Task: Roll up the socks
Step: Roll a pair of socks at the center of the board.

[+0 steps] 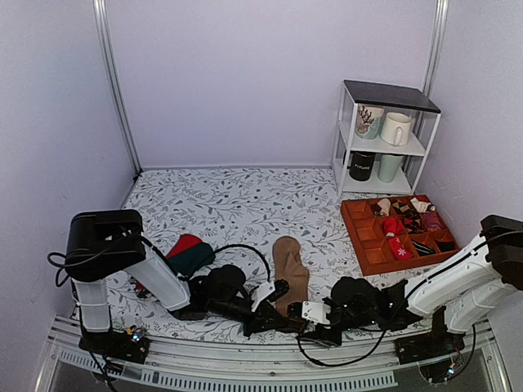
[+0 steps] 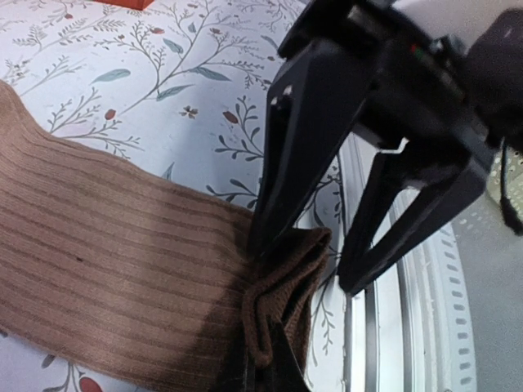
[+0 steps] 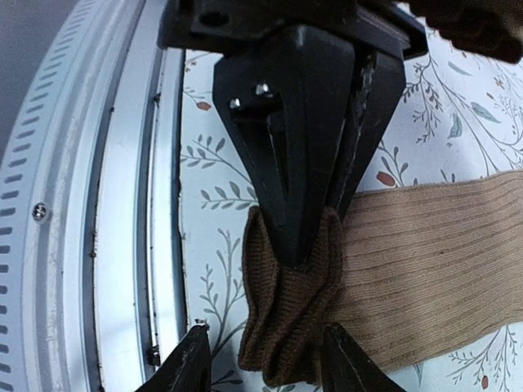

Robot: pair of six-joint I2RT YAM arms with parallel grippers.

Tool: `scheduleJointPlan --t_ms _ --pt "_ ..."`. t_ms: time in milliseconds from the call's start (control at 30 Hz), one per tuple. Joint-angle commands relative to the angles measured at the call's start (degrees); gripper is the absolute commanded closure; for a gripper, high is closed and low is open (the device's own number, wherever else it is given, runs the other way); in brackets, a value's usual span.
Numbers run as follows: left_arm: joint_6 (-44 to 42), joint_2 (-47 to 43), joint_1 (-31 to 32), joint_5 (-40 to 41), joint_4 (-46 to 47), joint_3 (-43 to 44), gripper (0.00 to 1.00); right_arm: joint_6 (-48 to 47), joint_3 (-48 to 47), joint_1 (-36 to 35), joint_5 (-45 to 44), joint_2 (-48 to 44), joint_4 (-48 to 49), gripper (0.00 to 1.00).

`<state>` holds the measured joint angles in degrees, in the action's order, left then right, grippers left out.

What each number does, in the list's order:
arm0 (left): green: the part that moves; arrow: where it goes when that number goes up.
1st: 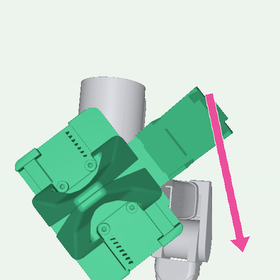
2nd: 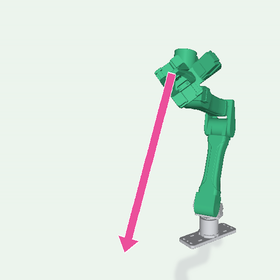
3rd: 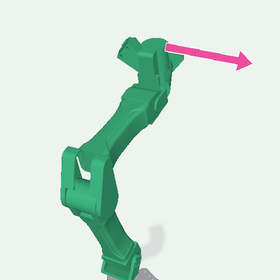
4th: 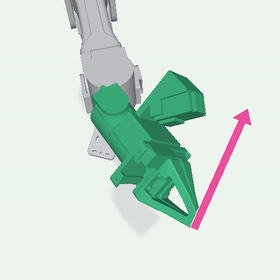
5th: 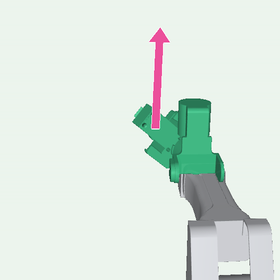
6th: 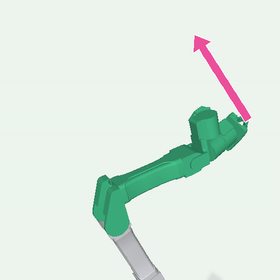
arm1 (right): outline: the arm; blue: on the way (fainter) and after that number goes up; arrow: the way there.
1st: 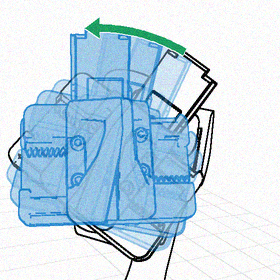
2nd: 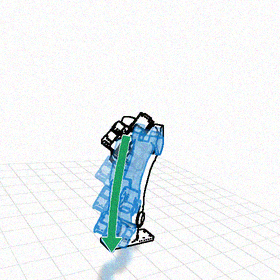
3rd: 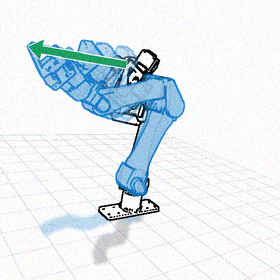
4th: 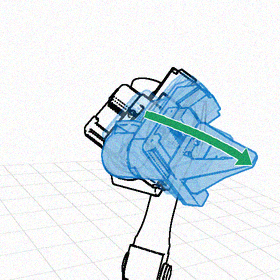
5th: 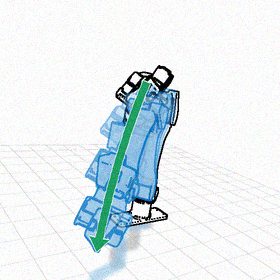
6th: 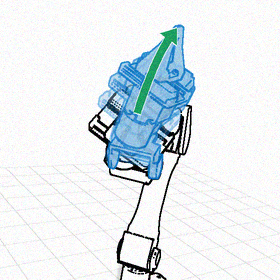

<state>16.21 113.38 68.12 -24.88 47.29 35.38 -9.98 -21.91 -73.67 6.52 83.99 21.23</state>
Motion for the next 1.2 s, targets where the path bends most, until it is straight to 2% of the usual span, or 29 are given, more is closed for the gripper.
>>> scheduleJointPlan --t_ms 0,67,167,233,267,300,333,433,467,600,733,900,1167 --pt "0.6 3.1 -0.2 -1.1 -10.8 -1.7 1.0 0.6 -3.3 -0.9 -4.7 4.2 -2.6 0.56" --pt "0.7 3.3 -0.2 -1.3 -10.6 -1.5 1.0 1.1 -4.7 -1.0 -5.9 6.0 -3.8 0.61" --pt "0.5 3.1 -0.3 -1.7 -10.5 -1.8 1.0 3.7 -6.5 -1.0 -8.5 8.1 -6.4 0.84" --pt "0.2 2.1 -0.3 -1.2 -10.4 -2.3 1.0 6.4 -6.9 -1.0 -9.1 8.3 -7.3 0.92" --pt "-0.1 1.2 -0.3 -0.7 -10.4 -2.6 0.88 8.0 -6.9 -1.0 -8.6 8.1 -7.8 0.94" --pt "-0.8 0.2 -0.3 0.0 -10.7 -3.0 0.5 9.2 -6.8 -0.8 -7.8 7.7 -8.2 0.96" --pt "-1.8 -1.3 -0.3 0.9 -11.2 -3.4 0.34 11.9 -6.6 -0.6 -6.1 7.2 -8.8 0.98" --pt "-5.8 -7.3 -0.2 5.1 -12.0 -5.5 0.04 18.8 -6.0 2.2 3.3 6.0 -8.9 0.99" --pt "-7.4 -9.3 -0.2 6.6 -11.7 -6.4 0.01 20.7 -5.9 3.8 6.8 6.8 -9.0 0.99" --pt "-15.5 -14.5 0.5 10.4 -9.7 -8.7 0.01 29.6 -6.3 9.2 21.1 12.1 -8.6 0.99" --pt "-19.5 -12.9 1.3 11.5 -7.3 -7.4 0.0 36.5 -7.7 14.0 31.7 18.0 -8.4 0.99" --pt "-20.7 -10.4 2.0 11.9 -2.7 -5.9 0.05 39.6 -8.0 17.0 35.7 19.0 -9.7 0.98" --pt "-21.8 -10.8 2.2 9.8 -3.3 -3.9 0.26 40.3 -9.2 17.6 35.9 20.8 -11.0 0.98"
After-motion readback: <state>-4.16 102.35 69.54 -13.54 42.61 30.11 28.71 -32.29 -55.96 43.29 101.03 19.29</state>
